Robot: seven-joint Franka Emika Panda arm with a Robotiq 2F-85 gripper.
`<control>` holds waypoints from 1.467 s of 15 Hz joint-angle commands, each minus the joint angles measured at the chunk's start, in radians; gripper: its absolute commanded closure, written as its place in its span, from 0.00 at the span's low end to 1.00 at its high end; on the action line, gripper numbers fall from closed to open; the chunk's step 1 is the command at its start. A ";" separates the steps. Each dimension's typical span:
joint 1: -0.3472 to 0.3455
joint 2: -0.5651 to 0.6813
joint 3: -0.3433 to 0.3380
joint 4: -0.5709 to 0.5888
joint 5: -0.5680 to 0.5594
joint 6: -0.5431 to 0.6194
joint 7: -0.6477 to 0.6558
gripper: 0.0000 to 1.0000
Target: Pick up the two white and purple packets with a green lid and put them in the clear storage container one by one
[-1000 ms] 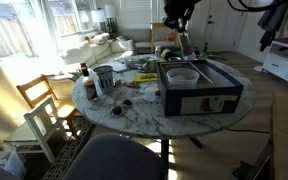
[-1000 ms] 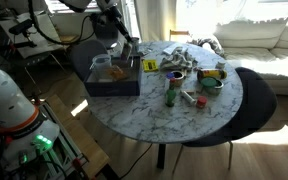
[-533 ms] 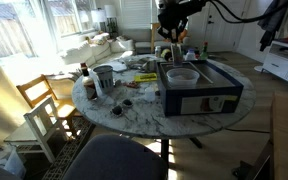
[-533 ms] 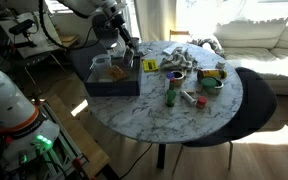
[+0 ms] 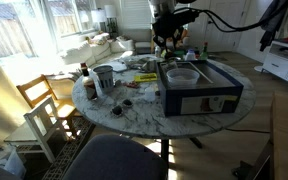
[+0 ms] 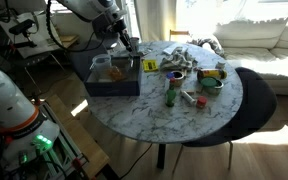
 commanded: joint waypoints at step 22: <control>-0.728 0.356 0.615 0.308 0.655 0.392 -1.363 0.00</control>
